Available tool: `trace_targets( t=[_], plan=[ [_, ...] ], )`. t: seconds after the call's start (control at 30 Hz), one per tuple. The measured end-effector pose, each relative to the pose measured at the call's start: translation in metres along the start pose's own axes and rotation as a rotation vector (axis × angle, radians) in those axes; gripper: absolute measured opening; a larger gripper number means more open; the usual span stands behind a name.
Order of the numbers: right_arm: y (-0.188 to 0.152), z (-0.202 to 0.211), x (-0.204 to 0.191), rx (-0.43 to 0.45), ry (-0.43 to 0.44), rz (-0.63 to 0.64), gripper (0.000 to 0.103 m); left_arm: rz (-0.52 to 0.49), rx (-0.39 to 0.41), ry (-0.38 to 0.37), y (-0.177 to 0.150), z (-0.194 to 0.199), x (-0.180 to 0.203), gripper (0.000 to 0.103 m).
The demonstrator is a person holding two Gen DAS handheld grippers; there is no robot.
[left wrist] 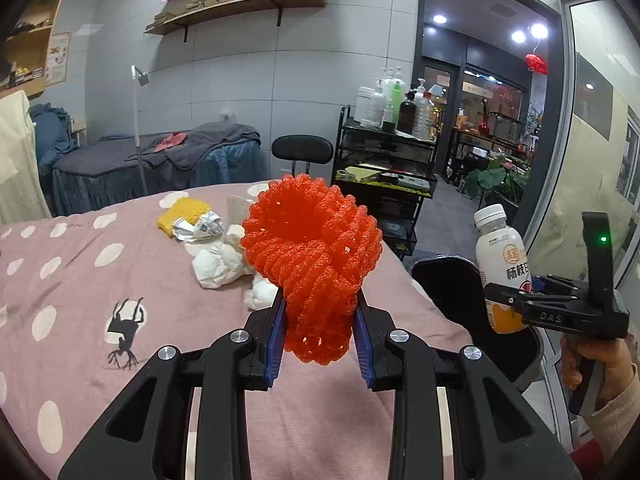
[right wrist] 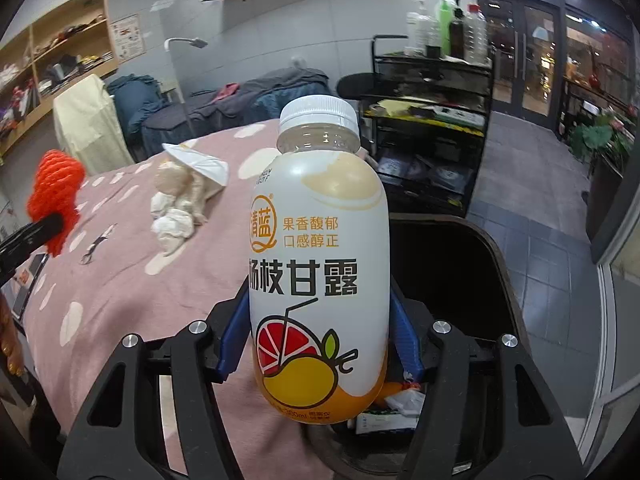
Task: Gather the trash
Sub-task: 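Carry the juice bottle over the bin with right tool while left tool holds the mesh, then release the juice bottle into the black bin with right tool while left tool carries the mesh, then lower the orange mesh net into the bin and open the left tool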
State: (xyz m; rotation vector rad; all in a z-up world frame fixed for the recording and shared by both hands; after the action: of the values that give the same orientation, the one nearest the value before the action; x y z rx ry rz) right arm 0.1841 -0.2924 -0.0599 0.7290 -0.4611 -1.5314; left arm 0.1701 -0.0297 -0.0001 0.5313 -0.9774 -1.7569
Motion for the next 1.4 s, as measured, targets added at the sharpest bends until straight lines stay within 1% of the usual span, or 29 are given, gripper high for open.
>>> trace_targets(
  t=[0.1, 0.23, 0.3, 0.37, 0.57, 0.7, 0.83, 0.9, 1.0, 1.07, 1.17, 1.3, 1.33, 1.4],
  plan=[
    [-0.005, -0.013, 0.035, -0.058, -0.059, -0.079, 0.062, -0.008, -0.011, -0.034, -0.001, -0.005, 0.014, 0.030],
    [-0.019, -0.037, 0.076, -0.161, -0.116, -0.186, 0.062, -0.025, -0.016, -0.066, -0.001, -0.010, 0.033, 0.030],
    [-0.027, -0.050, 0.091, -0.219, -0.128, -0.229, 0.062, -0.034, -0.023, -0.080, -0.002, -0.014, 0.042, 0.030],
    [-0.029, -0.060, 0.100, -0.257, -0.135, -0.245, 0.062, -0.041, -0.029, -0.092, -0.003, -0.017, 0.049, 0.030],
    [-0.035, -0.093, 0.106, -0.377, -0.187, -0.197, 0.062, -0.053, -0.046, -0.139, -0.004, -0.023, 0.071, 0.030],
    [-0.040, -0.109, 0.107, -0.453, -0.190, -0.181, 0.062, -0.074, -0.051, -0.159, -0.005, -0.026, 0.088, 0.030],
    [-0.043, -0.123, 0.101, -0.510, -0.221, -0.129, 0.061, -0.081, -0.064, -0.182, -0.007, -0.030, 0.098, 0.030],
    [-0.048, -0.127, 0.101, -0.537, -0.223, -0.117, 0.061, -0.084, -0.074, -0.191, -0.009, -0.033, 0.104, 0.030],
    [-0.053, -0.128, 0.102, -0.551, -0.206, -0.129, 0.061, -0.095, -0.086, -0.197, -0.011, -0.035, 0.111, 0.030],
    [-0.053, -0.127, 0.101, -0.539, -0.208, -0.121, 0.062, -0.100, -0.096, -0.202, -0.011, -0.038, 0.115, 0.030],
    [-0.054, -0.124, 0.099, -0.528, -0.214, -0.110, 0.065, -0.102, -0.113, -0.213, -0.013, -0.043, 0.120, 0.030],
    [-0.054, -0.109, 0.099, -0.465, -0.191, -0.145, 0.066, -0.114, -0.125, -0.220, -0.013, -0.046, 0.129, 0.030],
    [-0.054, -0.105, 0.099, -0.448, -0.188, -0.153, 0.070, -0.117, -0.126, -0.222, -0.013, -0.046, 0.131, 0.030],
    [-0.054, -0.092, 0.098, -0.401, -0.181, -0.172, 0.073, -0.125, -0.128, -0.232, -0.010, -0.047, 0.137, 0.030]
  ],
)
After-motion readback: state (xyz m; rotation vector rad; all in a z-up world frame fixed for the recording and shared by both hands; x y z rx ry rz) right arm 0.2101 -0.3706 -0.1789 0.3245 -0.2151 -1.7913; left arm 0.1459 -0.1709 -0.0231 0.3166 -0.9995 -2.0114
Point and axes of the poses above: each gripper's, at about its wrist camera, not at the fingertips, and z roughly against the way its jaws point, x to its right, y to its top, the point moved 3 cm from there along -z, roughly the way its jaws point, and after that the axes turned 5 degrees about -x, right-handed, at the moved point
